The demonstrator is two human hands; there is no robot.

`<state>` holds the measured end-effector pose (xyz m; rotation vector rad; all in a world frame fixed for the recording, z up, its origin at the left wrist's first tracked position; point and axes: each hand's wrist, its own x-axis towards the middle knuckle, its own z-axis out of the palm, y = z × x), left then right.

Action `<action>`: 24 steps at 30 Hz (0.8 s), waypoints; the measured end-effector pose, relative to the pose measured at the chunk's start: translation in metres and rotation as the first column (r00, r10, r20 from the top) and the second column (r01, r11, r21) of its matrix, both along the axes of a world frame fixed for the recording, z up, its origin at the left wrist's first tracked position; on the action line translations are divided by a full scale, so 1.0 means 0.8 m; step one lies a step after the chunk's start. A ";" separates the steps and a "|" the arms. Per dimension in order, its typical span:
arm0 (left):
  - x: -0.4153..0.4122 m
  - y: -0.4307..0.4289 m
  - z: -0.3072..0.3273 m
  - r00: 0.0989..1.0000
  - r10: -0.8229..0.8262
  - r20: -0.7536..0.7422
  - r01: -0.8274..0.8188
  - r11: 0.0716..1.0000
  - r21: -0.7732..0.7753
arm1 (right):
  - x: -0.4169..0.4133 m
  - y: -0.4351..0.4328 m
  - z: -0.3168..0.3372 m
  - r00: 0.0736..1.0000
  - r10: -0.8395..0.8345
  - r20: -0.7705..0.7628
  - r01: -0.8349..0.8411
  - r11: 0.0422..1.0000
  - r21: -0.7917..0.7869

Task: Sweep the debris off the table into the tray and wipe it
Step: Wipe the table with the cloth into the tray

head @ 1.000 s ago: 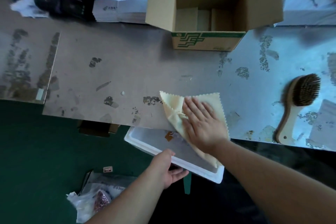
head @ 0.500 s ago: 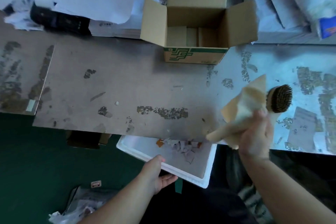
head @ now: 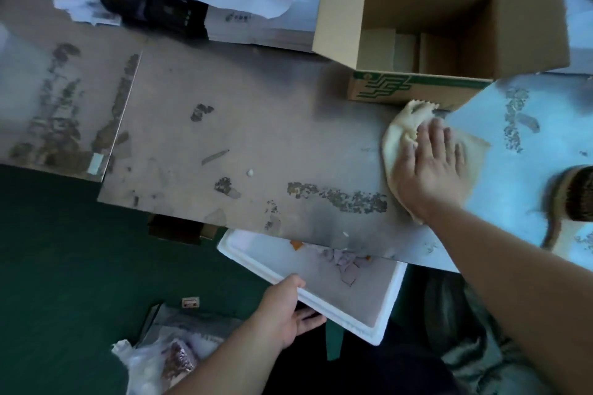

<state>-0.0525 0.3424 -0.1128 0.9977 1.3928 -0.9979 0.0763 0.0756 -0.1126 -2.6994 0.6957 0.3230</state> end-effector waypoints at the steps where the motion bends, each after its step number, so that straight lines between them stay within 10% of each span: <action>1: 0.001 -0.001 0.000 1.000 -0.005 0.005 0.005 1.000 -0.001 | 0.006 0.007 0.000 0.999 0.053 0.003 -0.053 0.998 -0.021; 17: -0.004 -0.017 -0.005 0.999 -0.034 0.006 0.034 0.999 -0.020 | -0.168 0.122 -0.012 0.767 0.618 0.169 -0.638 0.764 0.100; 21: -0.011 -0.025 -0.009 0.994 -0.103 0.037 0.106 0.991 -0.081 | -0.183 0.137 0.019 0.884 0.407 0.229 -0.467 0.750 0.469; 24: -0.014 -0.027 -0.016 0.997 -0.082 0.007 0.082 0.995 -0.063 | -0.184 0.122 0.060 0.994 -0.090 0.064 0.016 0.688 0.726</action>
